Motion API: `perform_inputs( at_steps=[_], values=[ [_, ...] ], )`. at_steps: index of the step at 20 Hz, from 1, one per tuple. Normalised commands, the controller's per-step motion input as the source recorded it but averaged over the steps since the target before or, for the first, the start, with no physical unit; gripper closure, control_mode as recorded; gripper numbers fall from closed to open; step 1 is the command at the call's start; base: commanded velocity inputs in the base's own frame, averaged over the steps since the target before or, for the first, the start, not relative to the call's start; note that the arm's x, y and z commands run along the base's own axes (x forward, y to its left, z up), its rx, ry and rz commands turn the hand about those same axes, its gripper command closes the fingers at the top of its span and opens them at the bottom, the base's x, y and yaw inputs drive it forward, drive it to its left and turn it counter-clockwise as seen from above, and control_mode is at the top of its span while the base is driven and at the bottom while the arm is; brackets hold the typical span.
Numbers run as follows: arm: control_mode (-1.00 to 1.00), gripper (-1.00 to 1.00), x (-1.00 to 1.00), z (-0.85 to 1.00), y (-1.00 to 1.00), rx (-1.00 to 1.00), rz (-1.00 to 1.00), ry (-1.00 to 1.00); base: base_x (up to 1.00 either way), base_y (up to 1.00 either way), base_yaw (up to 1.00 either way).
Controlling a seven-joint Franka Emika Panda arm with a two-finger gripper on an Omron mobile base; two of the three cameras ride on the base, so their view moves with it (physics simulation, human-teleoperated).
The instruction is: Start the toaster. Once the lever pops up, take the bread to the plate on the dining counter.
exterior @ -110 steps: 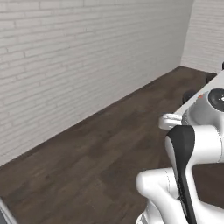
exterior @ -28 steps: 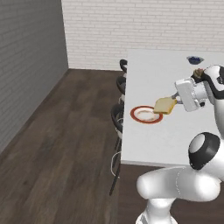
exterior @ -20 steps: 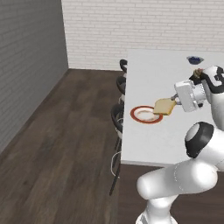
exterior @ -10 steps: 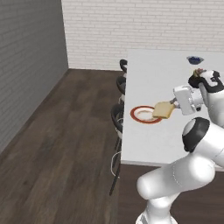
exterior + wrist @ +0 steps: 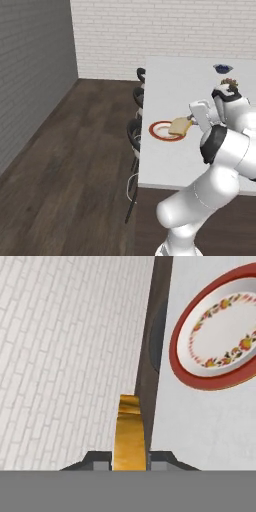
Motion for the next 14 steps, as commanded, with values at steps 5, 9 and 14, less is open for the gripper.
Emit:
perform_inputs(
  at_steps=[5, 9, 14],
  values=[
    [-1.0, 1.0, 0.33, -0.33, -0.17, -0.02, 0.0, 0.0, 0.0, 0.0, 0.0],
    [-1.0, 1.0, 0.3, -0.23, -0.23, 0.0, 0.0, 0.0, 0.0, 0.0, 0.0],
    [-1.0, 1.0, 0.33, -0.1, -0.2, 0.0, -0.01, -0.01, 0.0, 0.0, 0.0]
  ],
)
